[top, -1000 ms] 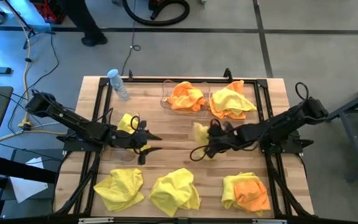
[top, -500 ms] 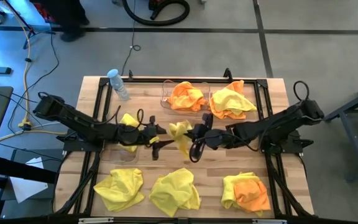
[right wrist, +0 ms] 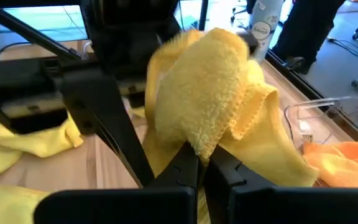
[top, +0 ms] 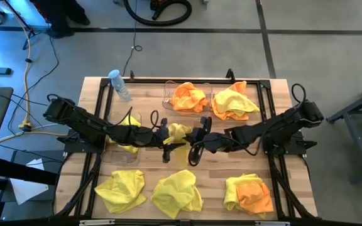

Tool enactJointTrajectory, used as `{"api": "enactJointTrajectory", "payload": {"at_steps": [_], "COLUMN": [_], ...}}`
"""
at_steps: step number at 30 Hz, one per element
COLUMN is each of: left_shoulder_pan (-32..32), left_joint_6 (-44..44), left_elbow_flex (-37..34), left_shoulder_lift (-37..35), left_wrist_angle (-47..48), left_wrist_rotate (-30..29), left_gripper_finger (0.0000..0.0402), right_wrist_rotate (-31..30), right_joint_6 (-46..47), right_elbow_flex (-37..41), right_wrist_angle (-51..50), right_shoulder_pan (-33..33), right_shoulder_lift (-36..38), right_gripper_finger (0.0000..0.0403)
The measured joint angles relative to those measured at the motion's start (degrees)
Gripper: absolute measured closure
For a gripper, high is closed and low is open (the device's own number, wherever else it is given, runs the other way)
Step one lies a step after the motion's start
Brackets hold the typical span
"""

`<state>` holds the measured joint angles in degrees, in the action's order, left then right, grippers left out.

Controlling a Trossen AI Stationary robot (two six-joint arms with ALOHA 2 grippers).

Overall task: Sort microfiber towel by color & place in baskets
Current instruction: Put the yellow microfiber towel into the bottom transparent bin

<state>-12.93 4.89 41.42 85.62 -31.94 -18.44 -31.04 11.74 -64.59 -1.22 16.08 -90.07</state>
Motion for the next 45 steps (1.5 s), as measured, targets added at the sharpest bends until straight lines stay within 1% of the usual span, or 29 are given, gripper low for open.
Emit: {"api": "enactJointTrajectory", "payload": {"at_steps": [2,6,7,10,14,19,21,25,27,30,33,35,37,39,45], "left_shoulder_pan": [0.02,0.24,0.24,0.22,0.12,-1.10,-2.36,-5.96,-8.03,-10.37,-11.79,-12.53,-13.40,-14.62,-16.92], "left_joint_6": [0.00,0.38,0.39,0.40,2.45,9.03,12.17,22.07,27.99,36.87,44.55,49.20,51.89,53.30,54.37], "left_elbow_flex": [0.51,0.52,0.52,0.52,0.51,0.47,1.41,7.48,10.78,14.49,15.46,15.10,13.88,11.33,1.95], "left_shoulder_lift": [0.54,0.71,0.59,-0.70,-5.30,-15.40,-20.05,-27.60,-29.82,-31.31,-31.32,-30.69,-29.57,-28.63,-25.82], "left_wrist_angle": [0.40,0.48,0.54,2.49,12.41,30.07,39.82,63.28,74.41,87.88,98.10,103.91,106.00,104.72,94.70], "left_wrist_rotate": [-0.03,-0.06,-0.11,-0.03,-1.39,-5.77,-8.30,-14.68,-17.57,-18.68,-17.74,-14.50,-10.72,-7.27,5.08], "left_gripper_finger": [0.0291,0.0376,0.0387,0.0389,0.0397,0.0399,0.0400,0.0400,0.0401,0.0401,0.0401,0.0401,0.0401,0.0401,0.0401], "right_wrist_rotate": [0.01,-0.09,-0.07,-0.39,-0.40,-0.41,-0.39,-0.56,-1.00,-1.15,-1.29,-1.16,-0.46,-0.27,-0.25], "right_joint_6": [-0.19,0.80,1.19,1.26,2.98,7.75,11.05,18.51,21.33,25.66,30.41,33.23,35.36,37.05,37.76], "right_elbow_flex": [-0.01,-0.01,0.00,-0.01,-0.01,-0.01,-0.01,1.17,2.90,6.41,11.03,13.91,16.55,18.81,22.33], "right_wrist_angle": [0.94,1.04,1.03,0.26,-2.02,-10.05,-15.02,-21.03,-21.49,-20.22,-17.38,-14.96,-12.29,-9.46,-2.26], "right_shoulder_pan": [0.03,-0.01,-0.01,-0.01,0.06,0.06,0.06,0.06,0.06,0.07,0.08,0.08,0.08,0.08,0.08], "right_shoulder_lift": [-0.01,-0.01,-0.01,0.01,0.01,0.03,0.03,0.05,0.05,0.05,0.05,0.05,0.05,0.05,0.05], "right_gripper_finger": [0.0402,0.0397,0.0392,0.0367,0.0327,0.0287,0.0279,0.0275,0.0274,0.0274,0.0274,0.0274,0.0274,0.0274,0.0274]}}
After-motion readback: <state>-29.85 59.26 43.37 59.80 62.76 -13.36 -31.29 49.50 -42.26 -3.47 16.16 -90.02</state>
